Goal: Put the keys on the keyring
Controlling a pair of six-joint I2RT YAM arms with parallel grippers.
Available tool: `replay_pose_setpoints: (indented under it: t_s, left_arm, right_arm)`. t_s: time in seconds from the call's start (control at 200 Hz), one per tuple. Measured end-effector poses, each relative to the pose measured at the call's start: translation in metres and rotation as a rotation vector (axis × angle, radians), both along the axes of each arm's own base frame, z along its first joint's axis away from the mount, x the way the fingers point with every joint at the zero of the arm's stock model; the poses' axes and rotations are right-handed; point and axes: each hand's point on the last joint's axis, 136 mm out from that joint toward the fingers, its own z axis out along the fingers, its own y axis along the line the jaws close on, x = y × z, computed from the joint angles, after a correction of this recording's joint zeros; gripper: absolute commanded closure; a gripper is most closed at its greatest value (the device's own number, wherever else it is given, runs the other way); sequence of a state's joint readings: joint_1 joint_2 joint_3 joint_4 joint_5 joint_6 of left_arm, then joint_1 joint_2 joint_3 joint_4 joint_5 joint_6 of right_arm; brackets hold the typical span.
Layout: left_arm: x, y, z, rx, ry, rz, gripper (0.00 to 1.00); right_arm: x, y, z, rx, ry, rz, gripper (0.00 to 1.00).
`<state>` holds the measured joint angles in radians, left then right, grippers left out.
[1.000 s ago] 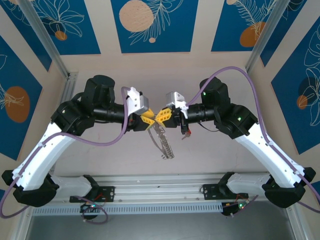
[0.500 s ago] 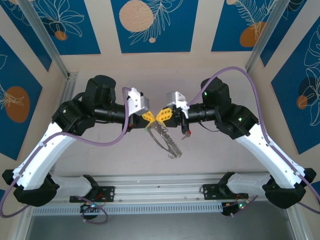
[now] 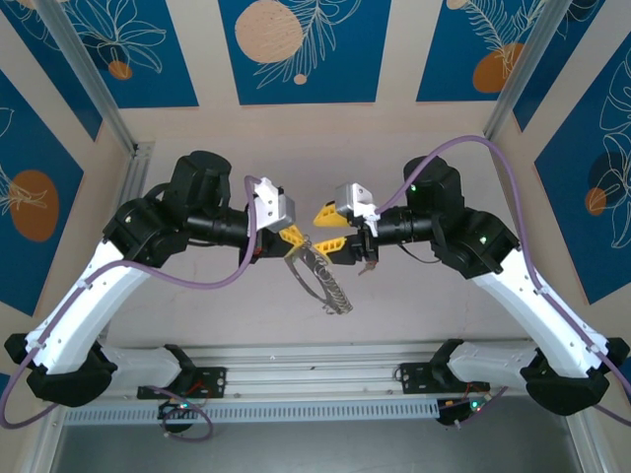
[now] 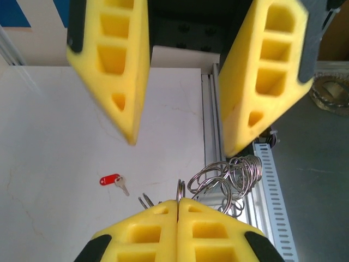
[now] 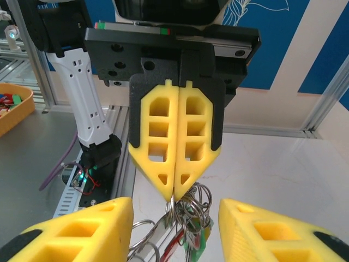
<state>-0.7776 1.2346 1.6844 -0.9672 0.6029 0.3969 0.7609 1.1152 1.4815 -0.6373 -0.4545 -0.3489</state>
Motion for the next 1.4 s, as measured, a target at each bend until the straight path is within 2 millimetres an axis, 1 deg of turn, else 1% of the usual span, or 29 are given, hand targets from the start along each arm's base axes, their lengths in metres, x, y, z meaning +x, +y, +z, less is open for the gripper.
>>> replay_pose_setpoints:
  t_s: [0.11,0.19,0.255,0.315,0.435,0.53,0.58,0.73,0.81,0.935,1.005,1.1,1.21,1.401]
  left_arm:
    - [-0.002,0.001,-0.003,0.028,-0.01,0.002,1.0]
    - [-0.002,0.001,-0.003,0.043,-0.028,0.003,1.0]
    - [-0.003,-0.001,-0.002,0.054,-0.042,0.003,1.0]
    - [-0.004,-0.002,-0.003,0.066,-0.046,0.002,1.0]
    - [-0.005,-0.004,-0.006,0.094,-0.055,0.001,1.0]
    - [-0.005,-0.005,-0.01,0.117,-0.058,0.003,1.0]
    - [-0.004,-0.005,-0.012,0.13,-0.058,0.007,1.0]
    - [-0.002,-0.005,-0.018,0.164,-0.058,0.018,1.0]
    - [-0.001,-0.006,-0.023,0.184,-0.054,0.022,1.0]
    - [0.0,-0.007,-0.026,0.201,-0.052,0.024,1.0]
    - [-0.001,-0.007,-0.026,0.202,-0.053,0.023,1.0]
    - [-0.002,-0.007,-0.026,0.201,-0.054,0.02,1.0]
    - [-0.003,-0.007,-0.025,0.199,-0.053,0.017,1.0]
    - [-0.004,-0.007,-0.025,0.199,-0.051,0.014,1.0]
  right_arm:
    - [0.0,-0.003,0.002,-0.008,-0.006,-0.011,0.6]
    - [0.001,-0.003,0.0,-0.022,-0.003,-0.019,0.71]
    - [0.002,-0.001,-0.005,-0.04,0.007,-0.021,0.83]
    - [0.005,0.002,-0.01,-0.057,0.015,-0.02,0.87]
    - [0.01,0.008,-0.024,-0.098,0.048,-0.018,0.87]
    - [0.01,0.009,-0.028,-0.111,0.058,-0.015,0.86]
    - [0.009,0.009,-0.028,-0.113,0.062,-0.01,0.83]
    - [0.006,0.008,-0.029,-0.117,0.058,0.003,0.7]
    - [0.003,0.006,-0.027,-0.112,0.052,0.005,0.66]
    - [-0.006,0.0,-0.02,-0.095,0.044,0.02,0.67]
    - [-0.011,-0.001,-0.02,-0.096,0.05,0.032,0.67]
    - [-0.013,-0.001,-0.023,-0.103,0.06,0.042,0.7]
    - [-0.015,-0.001,-0.029,-0.121,0.079,0.045,0.7]
    - [-0.019,0.003,-0.033,-0.134,0.085,0.065,0.7]
